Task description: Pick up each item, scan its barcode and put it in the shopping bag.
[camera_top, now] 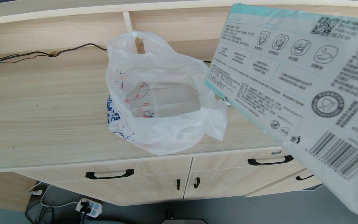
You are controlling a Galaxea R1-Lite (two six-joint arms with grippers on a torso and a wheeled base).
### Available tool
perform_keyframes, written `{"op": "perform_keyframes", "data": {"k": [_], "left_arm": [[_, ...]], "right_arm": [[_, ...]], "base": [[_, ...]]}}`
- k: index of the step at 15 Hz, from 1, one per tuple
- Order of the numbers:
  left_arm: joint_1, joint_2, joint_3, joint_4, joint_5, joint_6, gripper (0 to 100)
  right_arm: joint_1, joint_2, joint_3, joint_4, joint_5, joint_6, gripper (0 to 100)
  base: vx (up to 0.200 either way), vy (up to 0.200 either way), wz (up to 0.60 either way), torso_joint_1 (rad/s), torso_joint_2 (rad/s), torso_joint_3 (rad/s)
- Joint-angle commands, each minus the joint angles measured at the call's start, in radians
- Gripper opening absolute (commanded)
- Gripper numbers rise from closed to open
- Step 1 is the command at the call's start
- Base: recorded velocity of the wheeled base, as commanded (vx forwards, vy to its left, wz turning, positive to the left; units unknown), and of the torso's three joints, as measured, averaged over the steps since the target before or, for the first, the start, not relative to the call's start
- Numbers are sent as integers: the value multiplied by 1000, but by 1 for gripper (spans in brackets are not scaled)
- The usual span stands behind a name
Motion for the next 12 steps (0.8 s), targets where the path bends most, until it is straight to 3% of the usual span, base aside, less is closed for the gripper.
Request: {"op": "perform_keyframes", "data": {"k": [1,12], "left_arm": [[0,2,0,0,0,0,100],[0,2,0,0,0,0,100]], "right_arm": [[19,25,7,-10,1,11,0],[120,150,24,-190,58,173,0]], "base": [[0,0,0,0,0,0],[0,0,0,0,0,0]]}}
